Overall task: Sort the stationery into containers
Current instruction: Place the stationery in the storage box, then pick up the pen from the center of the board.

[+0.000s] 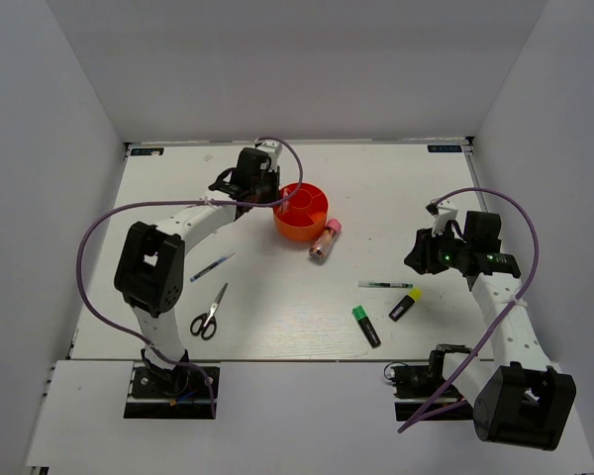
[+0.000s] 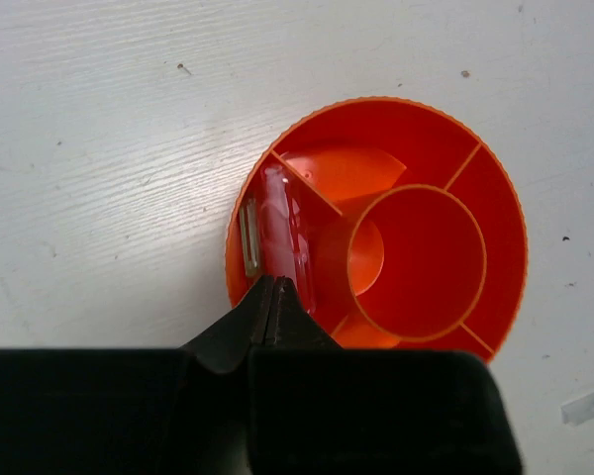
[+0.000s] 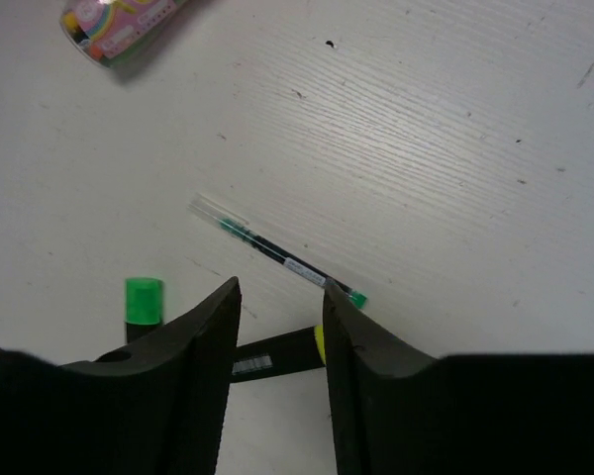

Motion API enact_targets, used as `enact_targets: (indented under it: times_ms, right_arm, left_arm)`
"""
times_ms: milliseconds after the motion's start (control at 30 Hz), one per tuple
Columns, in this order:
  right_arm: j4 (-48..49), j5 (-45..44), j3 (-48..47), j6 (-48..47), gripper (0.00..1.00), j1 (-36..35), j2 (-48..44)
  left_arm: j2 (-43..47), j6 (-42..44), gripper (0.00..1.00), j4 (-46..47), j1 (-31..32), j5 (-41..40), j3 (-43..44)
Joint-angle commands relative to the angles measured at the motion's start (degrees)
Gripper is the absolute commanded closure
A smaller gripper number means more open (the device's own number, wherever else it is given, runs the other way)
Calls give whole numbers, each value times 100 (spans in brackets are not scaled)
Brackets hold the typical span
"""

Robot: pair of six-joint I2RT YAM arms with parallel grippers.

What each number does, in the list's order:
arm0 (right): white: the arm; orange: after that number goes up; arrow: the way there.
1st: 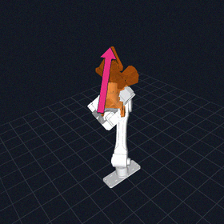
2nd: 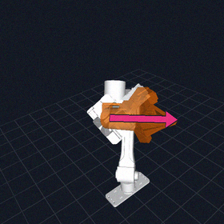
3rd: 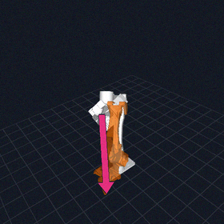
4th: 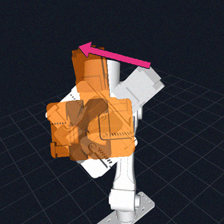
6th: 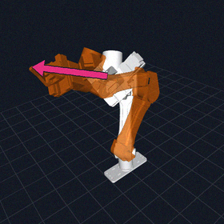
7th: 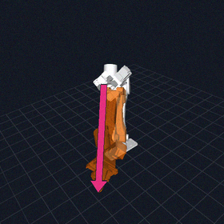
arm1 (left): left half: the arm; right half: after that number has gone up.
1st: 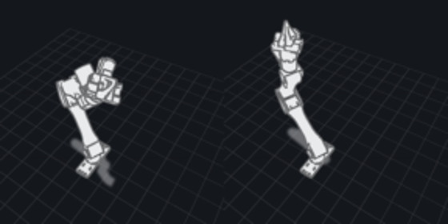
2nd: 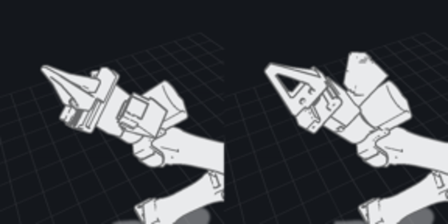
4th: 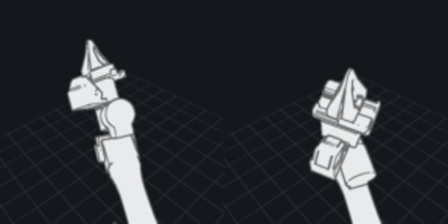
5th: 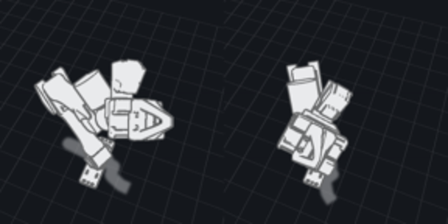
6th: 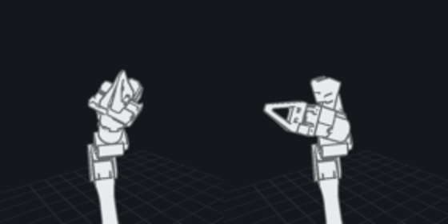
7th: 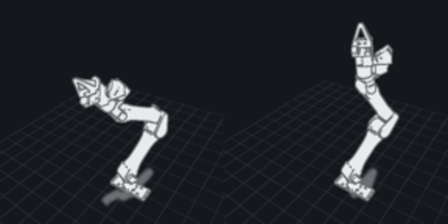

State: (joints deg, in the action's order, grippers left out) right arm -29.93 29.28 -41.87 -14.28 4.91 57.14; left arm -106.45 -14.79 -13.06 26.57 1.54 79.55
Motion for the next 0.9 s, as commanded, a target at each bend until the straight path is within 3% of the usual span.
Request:
enact_targets:
  times_ms: [0,100,167,200,233,267,300,400,467,500,567,600,633,700,767,833,867]
  right_arm:
    - [84,43,-137,-92,54,28,7]
    - [58,17,-173,-154,43,37,34]
    - [5,25,-181,-180,43,37,51]
    - [5,25,-199,-267,50,28,34]
    - [-4,8,-182,-285,63,28,51]
    - [-4,-10,-208,-286,83,19,60]
    - [-4,-27,-217,-381,100,19,86]
    - [31,-45,-321,-618,100,1,244]
    - [-195,470,-610,-1371,75,-7,585]
    - [-467,822,-690,-2010,48,1,709]
    - [-1144,1347,-936,-3309,30,-7,1103]
    - [-1634,1422,-1068,-3648,26,1,1393]
    - [-1778,1527,-1217,-4400,26,-42,1674]
    - [-2111,1774,-1515,-4862,26,-77,2253]
    - [-2438,1792,-1605,-5267,33,-269,2485]
    - [-2054,1538,-1483,-5208,36,-480,2652]
    - [-1765,1189,-1387,-5225,36,-734,2644]
  left_arm:
    - [895,177,94,-108,-11,-22,-62]
    - [1432,379,92,-407,-29,-128,-368]
    - [1724,328,73,-951,-64,-747,-510]
    - [1890,101,54,-1118,-73,-952,-685]
    - [1996,-40,49,-1772,-186,-1267,-756]
    - [2058,-216,45,-1979,-230,-1531,-826]
    - [2093,-853,45,-2425,-292,-1621,-940]
    - [2181,-1384,44,-3395,-626,-1212,-1125]
    - [2304,-1361,44,-3754,-749,-938,-1379]
    - [2540,-1169,44,-3765,-776,-397,-1616]
    - [2943,-670,44,-3556,-793,-15,-2065]
    - [3094,-292,43,-3494,-793,778,-2214]
    - [3592,-70,41,-3380,-793,960,-2477]
    - [3955,98,37,-3344,-723,1059,-2725]
    - [4698,371,19,-3169,-653,884,-3136]
    - [5254,458,3,-2940,-591,681,-3533]
    - [5554,459,0,-2870,-591,646,-3769]
